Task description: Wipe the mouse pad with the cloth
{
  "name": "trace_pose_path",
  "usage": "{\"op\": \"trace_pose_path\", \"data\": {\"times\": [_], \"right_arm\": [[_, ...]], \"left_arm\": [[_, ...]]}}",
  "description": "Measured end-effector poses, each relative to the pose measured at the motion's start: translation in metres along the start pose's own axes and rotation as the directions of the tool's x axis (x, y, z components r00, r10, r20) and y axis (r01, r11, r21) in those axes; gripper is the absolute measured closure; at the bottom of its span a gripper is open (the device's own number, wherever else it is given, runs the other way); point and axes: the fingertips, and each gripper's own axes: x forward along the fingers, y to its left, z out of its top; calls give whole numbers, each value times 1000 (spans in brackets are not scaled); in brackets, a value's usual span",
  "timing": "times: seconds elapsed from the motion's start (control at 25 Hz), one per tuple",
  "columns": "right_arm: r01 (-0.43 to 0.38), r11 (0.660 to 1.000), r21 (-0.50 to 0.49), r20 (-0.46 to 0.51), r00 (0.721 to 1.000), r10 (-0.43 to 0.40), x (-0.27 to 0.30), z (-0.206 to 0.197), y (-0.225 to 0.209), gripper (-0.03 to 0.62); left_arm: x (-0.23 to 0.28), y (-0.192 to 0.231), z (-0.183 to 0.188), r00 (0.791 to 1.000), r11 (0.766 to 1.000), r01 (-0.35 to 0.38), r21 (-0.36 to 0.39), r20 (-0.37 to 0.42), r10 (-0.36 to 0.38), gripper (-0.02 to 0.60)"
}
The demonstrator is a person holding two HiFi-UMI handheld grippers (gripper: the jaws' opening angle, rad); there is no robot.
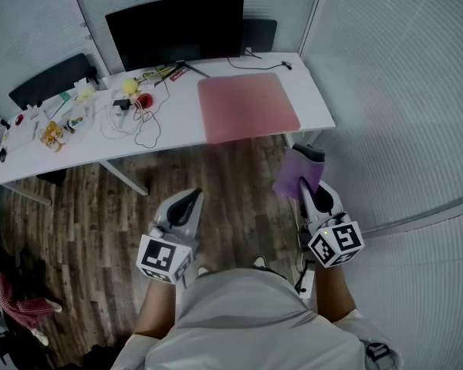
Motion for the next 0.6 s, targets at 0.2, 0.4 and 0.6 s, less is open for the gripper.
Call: {"op": "trace_pose_path", "data": {"times": [0.2,0.4,0.6], "right_arm": [[-6,1000,3,-3,1000,6,0,-2,-4,551],[-8,999,35,-4,1000,8,-1,-6,-8,549],[-14,999,47,-1,1000,14,0,-9,-10,551]], "left_arm": [[0,0,6,1000,1000,-11,-8,13,11,578],[-3,4,12,999,999,-33,5,14,33,580],[-4,4,10,999,999,-36,8,3,36,578]]}}
